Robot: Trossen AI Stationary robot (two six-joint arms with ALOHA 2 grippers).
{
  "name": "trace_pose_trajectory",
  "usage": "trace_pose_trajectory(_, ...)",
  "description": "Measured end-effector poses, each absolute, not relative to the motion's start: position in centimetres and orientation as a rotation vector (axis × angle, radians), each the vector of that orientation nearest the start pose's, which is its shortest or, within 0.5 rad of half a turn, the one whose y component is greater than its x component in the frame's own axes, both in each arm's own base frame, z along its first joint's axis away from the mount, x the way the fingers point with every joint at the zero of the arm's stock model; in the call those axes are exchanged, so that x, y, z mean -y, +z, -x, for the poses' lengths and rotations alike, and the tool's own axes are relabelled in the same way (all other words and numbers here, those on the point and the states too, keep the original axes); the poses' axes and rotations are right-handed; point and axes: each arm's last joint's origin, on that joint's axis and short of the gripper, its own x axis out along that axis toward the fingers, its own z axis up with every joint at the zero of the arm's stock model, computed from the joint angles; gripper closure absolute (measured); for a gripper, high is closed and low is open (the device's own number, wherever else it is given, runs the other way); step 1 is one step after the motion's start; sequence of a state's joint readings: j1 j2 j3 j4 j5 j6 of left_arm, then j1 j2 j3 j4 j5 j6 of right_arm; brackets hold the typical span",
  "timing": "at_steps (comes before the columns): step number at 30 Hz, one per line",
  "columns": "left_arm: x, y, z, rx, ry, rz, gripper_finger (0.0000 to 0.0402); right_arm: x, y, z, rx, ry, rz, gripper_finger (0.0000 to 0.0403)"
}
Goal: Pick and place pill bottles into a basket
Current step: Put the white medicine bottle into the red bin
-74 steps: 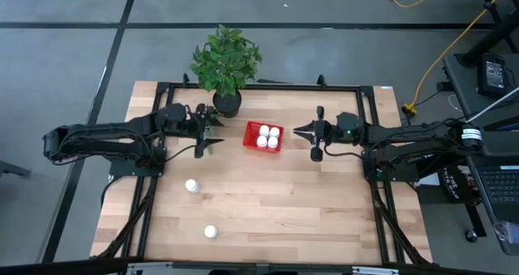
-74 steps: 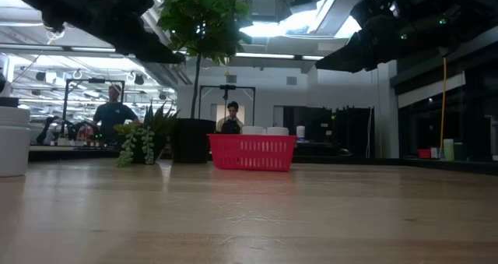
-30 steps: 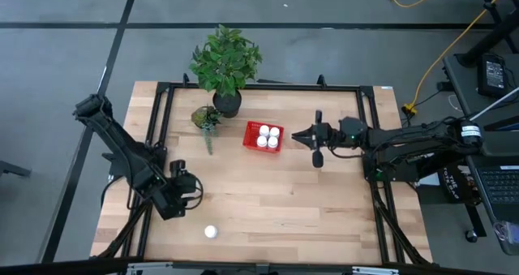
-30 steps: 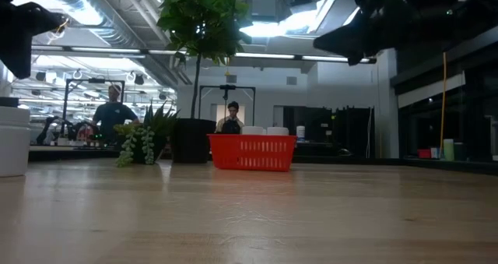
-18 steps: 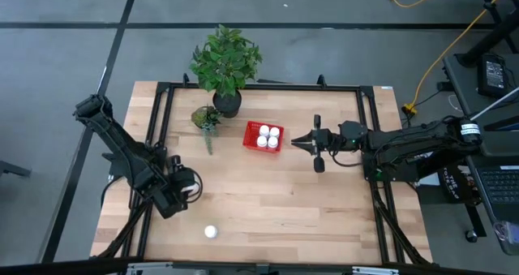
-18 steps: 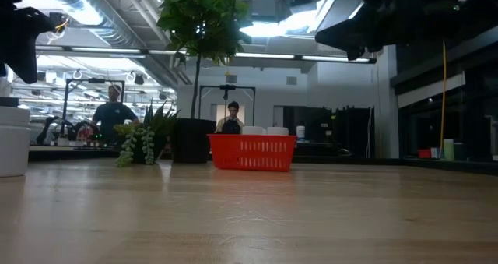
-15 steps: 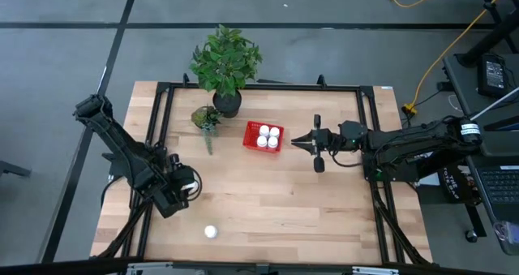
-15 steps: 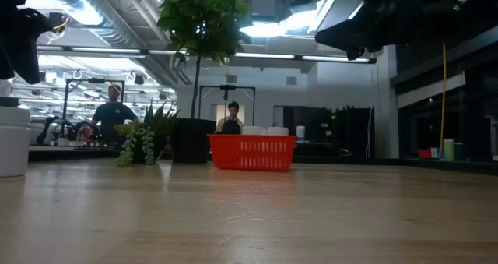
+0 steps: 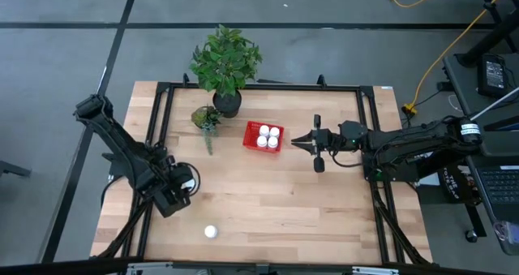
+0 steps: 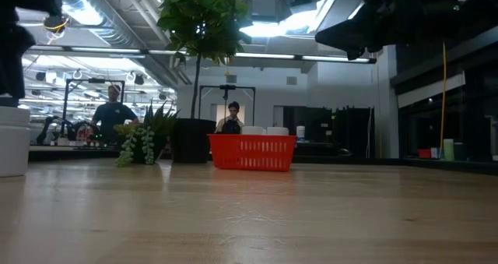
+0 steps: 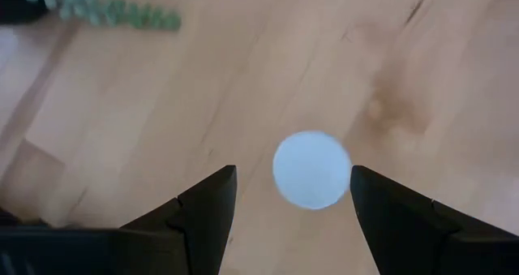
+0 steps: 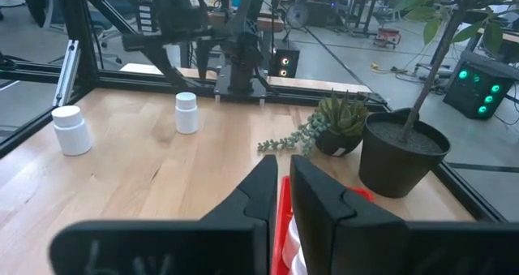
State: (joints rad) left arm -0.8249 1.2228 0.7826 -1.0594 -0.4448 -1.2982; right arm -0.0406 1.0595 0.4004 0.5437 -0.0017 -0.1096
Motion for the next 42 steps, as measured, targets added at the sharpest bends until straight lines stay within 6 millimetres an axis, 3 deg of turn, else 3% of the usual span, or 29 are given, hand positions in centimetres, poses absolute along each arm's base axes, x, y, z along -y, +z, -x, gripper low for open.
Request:
trace_pose_trajectory(6,12.75,19.41,-13.44,-1.098,0.441,0.269,0.0167,0.88,21.99,-21.71,-0.118,-0.032,0.107,0.0361)
trace_pose_trajectory(25,12.97,19.49,-13.73,-1.078,0.401,0.257,0.0167,0.88,21.97,-21.71,-0.12,-0.033,0.107,0.0361)
trace_pose_trajectory(42,13.34,19.47,-13.81,-1.117,0.385,0.354,0.0167,0.88,21.96,-21.71,-0.121,-0.033,0.107,0.0361)
